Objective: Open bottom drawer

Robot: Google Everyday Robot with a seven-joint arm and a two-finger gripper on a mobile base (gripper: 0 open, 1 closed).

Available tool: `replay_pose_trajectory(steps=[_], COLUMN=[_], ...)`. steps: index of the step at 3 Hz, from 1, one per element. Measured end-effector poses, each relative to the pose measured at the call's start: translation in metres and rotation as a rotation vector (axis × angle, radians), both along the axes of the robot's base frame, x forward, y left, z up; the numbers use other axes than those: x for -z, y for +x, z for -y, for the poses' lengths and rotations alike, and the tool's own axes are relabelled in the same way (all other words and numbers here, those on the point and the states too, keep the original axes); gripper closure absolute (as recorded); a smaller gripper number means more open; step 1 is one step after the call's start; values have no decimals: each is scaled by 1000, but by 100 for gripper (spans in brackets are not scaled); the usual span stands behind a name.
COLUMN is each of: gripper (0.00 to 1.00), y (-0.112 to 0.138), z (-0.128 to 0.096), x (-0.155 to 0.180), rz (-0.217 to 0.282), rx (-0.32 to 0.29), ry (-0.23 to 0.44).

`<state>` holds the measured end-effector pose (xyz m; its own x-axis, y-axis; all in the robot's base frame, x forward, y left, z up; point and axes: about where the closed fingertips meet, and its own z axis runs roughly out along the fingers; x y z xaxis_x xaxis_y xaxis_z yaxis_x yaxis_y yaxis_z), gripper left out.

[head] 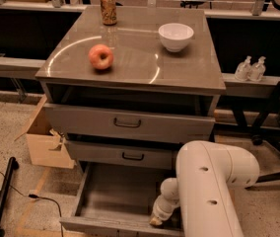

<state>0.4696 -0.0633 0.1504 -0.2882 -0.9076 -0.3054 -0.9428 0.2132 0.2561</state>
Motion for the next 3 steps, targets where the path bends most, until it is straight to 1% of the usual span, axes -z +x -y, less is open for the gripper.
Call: replay_pose_trajectory(steps=[1,2,3], gripper=[100,100,100], y=[-7,-6,-4], z=[-8,10,54], x=[-9,-32,-71], rz=[-22,33,145], rx=[15,114,263], ry=[55,114,138])
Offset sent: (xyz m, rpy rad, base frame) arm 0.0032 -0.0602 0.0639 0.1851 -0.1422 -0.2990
